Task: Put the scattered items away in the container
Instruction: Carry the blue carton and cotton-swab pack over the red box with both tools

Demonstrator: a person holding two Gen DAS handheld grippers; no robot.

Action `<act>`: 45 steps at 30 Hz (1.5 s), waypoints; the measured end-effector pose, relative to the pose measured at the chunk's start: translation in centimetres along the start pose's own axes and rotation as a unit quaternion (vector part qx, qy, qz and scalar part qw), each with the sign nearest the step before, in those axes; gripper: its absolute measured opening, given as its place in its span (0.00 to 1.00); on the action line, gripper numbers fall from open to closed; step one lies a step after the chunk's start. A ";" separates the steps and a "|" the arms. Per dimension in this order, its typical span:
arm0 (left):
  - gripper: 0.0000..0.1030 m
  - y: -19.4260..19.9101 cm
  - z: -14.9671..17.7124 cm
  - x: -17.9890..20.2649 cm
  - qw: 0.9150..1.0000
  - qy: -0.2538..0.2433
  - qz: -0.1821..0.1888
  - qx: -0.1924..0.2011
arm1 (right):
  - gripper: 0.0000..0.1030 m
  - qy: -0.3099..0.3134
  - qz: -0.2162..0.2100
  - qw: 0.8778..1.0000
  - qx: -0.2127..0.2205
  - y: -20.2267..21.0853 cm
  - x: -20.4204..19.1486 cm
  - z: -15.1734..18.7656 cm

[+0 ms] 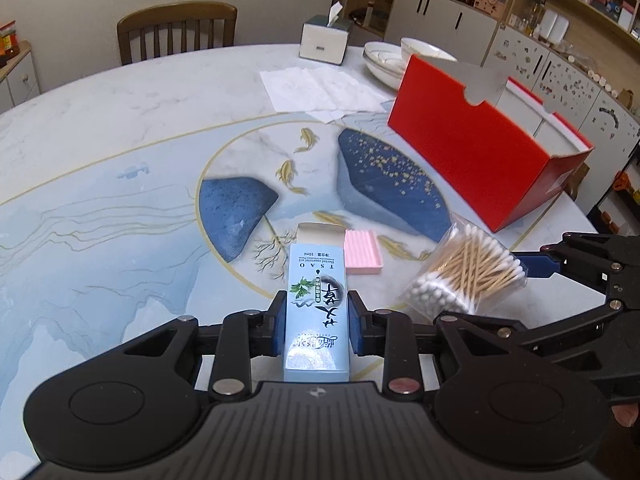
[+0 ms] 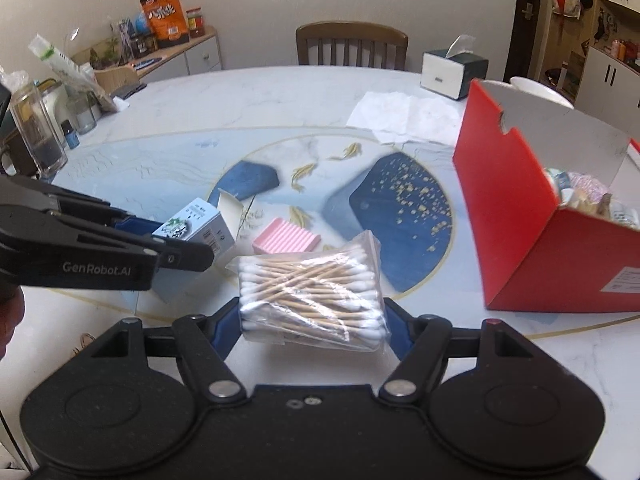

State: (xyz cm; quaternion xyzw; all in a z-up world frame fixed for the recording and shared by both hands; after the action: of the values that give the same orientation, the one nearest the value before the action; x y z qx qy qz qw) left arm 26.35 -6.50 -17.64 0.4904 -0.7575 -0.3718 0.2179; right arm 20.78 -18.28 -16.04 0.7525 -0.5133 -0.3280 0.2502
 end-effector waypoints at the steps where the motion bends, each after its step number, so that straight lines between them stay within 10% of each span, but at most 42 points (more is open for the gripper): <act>1: 0.28 0.3 -0.2 0.2 1.000 -0.001 -0.001 0.003 | 0.68 0.000 0.001 1.000 0.002 0.3 0.1 -0.2; 45: 0.28 5.1 -11.8 16.5 0.996 -0.011 0.056 0.074 | 0.69 -0.028 0.033 0.996 0.074 12.7 15.2 -5.6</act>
State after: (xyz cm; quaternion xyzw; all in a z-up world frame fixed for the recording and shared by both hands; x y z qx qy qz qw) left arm 24.62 -24.28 -6.83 0.4580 -0.8116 -0.3070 0.1932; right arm 21.15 -36.69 -6.90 0.7424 -0.5672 -0.3016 0.1900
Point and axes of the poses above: each gripper's, at about its wrist camera, not at the fingertips, and y roughly against the way its jaws point, x to its right, z to its underside, the point moved 9 cm from there along -y, roughly the way its jaws point, and after that the axes turned 14 degrees about -z, right-handed, at the moved point
